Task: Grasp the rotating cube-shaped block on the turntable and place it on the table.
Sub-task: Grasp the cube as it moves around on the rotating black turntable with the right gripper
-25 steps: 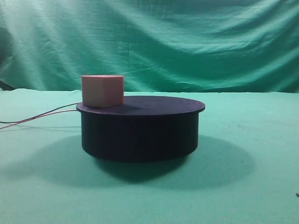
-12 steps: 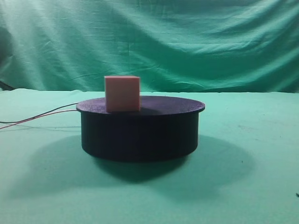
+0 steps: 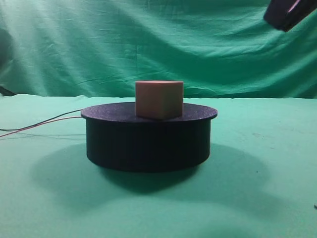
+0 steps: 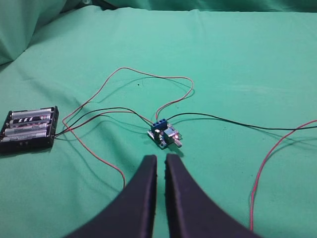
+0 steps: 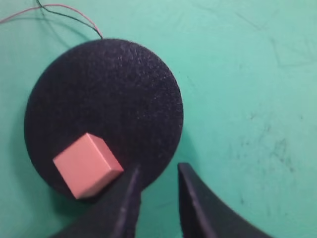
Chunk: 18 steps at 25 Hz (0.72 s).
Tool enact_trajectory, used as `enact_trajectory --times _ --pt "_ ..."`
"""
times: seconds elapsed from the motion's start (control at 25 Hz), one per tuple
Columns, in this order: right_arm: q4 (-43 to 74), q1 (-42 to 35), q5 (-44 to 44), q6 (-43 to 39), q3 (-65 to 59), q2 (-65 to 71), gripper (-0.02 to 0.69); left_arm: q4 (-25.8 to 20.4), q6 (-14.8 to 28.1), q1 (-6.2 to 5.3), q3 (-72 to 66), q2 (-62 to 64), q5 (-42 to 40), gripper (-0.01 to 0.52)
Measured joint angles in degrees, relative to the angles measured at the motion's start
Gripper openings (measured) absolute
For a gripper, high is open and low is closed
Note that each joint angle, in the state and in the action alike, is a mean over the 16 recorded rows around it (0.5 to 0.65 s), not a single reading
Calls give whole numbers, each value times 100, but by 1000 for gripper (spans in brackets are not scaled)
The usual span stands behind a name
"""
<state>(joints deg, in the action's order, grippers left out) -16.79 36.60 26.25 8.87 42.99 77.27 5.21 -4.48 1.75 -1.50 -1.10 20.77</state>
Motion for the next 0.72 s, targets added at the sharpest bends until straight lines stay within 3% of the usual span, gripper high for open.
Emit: enact_trajectory --times 0.24,0.36,0.48,0.72 --pt "-322 53 -164 18 299 601 530 0 0 0 0 0 0 0" --pt "-434 74 -289 72 374 859 596 0 0 0 0 0 0 0" --pt "-491 92 -451 164 405 1115 570 0 0 0 0 0 0 0" --pt "-530 112 -753 394 428 1443 415 0 0 0 0 0 0 0"
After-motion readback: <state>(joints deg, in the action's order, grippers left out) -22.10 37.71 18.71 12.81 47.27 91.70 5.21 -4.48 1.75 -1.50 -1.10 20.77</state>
